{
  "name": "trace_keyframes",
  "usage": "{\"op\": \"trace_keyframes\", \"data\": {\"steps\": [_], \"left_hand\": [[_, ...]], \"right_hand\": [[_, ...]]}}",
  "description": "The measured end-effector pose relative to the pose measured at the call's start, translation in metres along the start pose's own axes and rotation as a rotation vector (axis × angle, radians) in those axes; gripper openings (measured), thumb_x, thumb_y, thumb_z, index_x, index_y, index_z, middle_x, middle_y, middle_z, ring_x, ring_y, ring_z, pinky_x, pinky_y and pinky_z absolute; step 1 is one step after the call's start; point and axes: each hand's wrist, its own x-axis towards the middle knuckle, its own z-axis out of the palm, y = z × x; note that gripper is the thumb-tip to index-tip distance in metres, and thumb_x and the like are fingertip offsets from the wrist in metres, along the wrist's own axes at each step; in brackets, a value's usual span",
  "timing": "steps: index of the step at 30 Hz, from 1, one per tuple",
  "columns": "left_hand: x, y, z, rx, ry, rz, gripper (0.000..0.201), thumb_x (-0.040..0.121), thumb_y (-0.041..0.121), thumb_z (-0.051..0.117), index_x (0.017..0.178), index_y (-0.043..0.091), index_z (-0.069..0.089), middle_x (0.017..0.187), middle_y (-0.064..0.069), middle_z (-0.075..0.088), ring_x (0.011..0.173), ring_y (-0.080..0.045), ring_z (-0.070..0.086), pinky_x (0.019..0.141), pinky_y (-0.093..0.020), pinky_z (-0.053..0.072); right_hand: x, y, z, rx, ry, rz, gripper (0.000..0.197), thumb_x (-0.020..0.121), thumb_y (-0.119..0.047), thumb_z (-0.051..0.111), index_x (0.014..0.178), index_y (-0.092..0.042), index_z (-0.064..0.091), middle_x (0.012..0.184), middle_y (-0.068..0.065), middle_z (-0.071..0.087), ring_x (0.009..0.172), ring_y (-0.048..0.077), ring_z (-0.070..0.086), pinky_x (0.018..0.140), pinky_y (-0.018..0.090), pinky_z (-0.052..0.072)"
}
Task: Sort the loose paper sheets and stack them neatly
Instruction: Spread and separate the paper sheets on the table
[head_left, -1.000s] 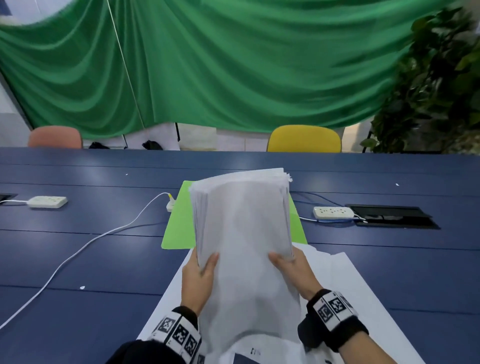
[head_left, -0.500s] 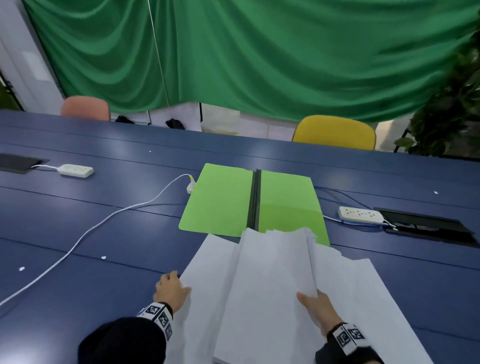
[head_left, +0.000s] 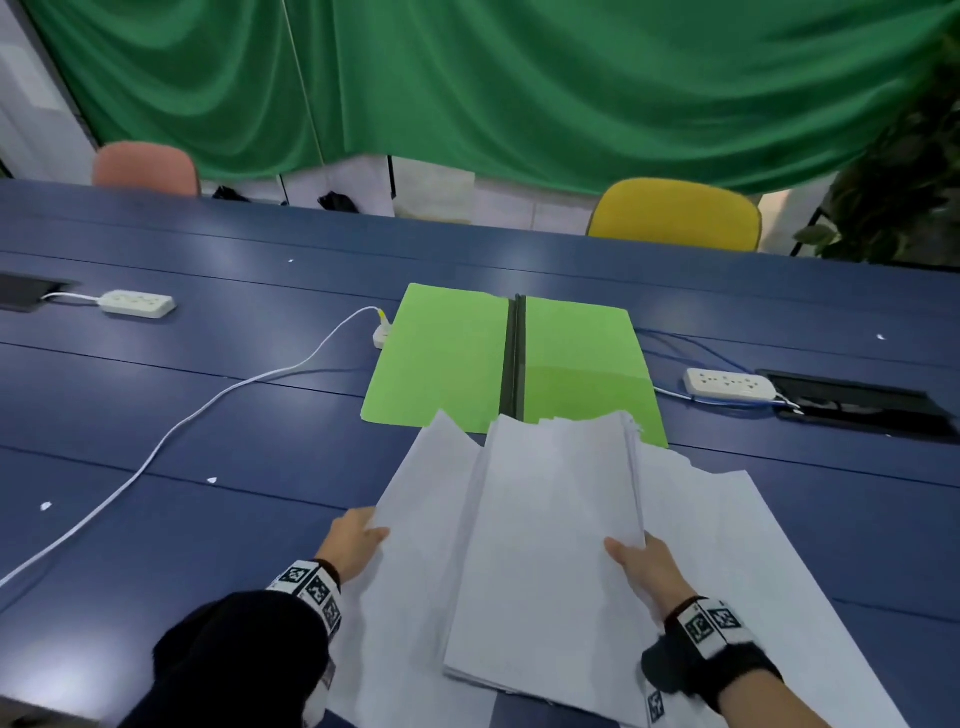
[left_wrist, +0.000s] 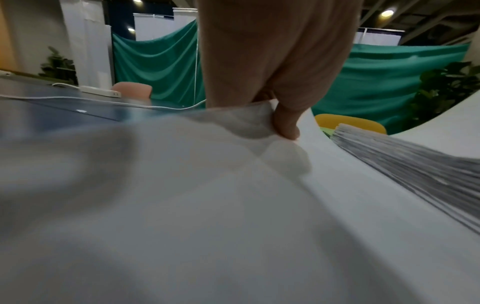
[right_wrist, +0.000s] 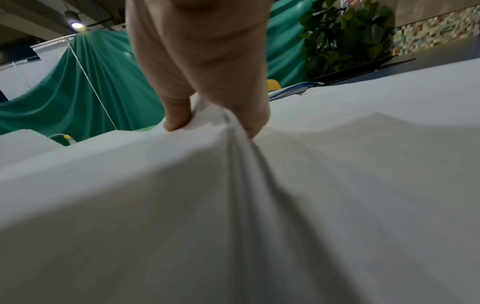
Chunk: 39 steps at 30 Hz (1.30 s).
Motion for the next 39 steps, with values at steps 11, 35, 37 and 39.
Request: {"op": "trace_keyframes", "data": {"steps": [11,35,37,39], "left_hand": [[-0.016,-0.020,-0.001,-0.365,0.189,-0.265,0.022,0.090,0.009,0.057,0.107,-0.003,0.064,0.105,-0.017,0.066,0.100,-0.031,0.060,0.086,-0.033,0.045],[-0.052,0.032,-0.042,-0.385,0.270,0.281,0.024,0.086,0.011,0.063,0.098,0.030,0.055,0.085,0.023,0.068,0.081,0.009,0.062,0.077,-0.016,0.048],[-0.062,0.050,-0.069,-0.347,0.288,0.421,0.023,0.086,0.014,0.065,0.093,0.033,0.054,0.081,0.030,0.066,0.074,0.013,0.060,0.068,-0.006,0.045],[-0.073,0.064,-0.091,-0.376,0.305,0.519,0.021,0.081,0.022,0.066,0.093,0.034,0.055,0.081,0.030,0.066,0.071,0.011,0.060,0.067,-0.007,0.046]], "right_hand": [[-0.031,-0.037,0.015,0.371,-0.198,-0.032,0.020,0.090,-0.008,0.054,0.108,-0.008,0.061,0.101,0.010,0.067,0.093,0.025,0.063,0.082,0.035,0.051],[-0.035,-0.065,0.131,-0.165,-0.403,-0.077,0.048,0.077,-0.028,0.075,0.107,-0.008,0.044,0.094,0.006,0.061,0.079,0.014,0.060,0.063,0.014,0.053],[-0.042,-0.086,0.131,0.009,-0.540,-0.112,0.067,0.066,-0.036,0.081,0.113,-0.009,0.041,0.093,-0.002,0.059,0.075,0.006,0.061,0.053,0.010,0.048],[-0.045,-0.111,0.133,0.125,-0.680,-0.199,0.084,0.053,-0.046,0.086,0.119,-0.010,0.047,0.104,-0.003,0.066,0.087,0.009,0.067,0.065,0.015,0.053]]}}
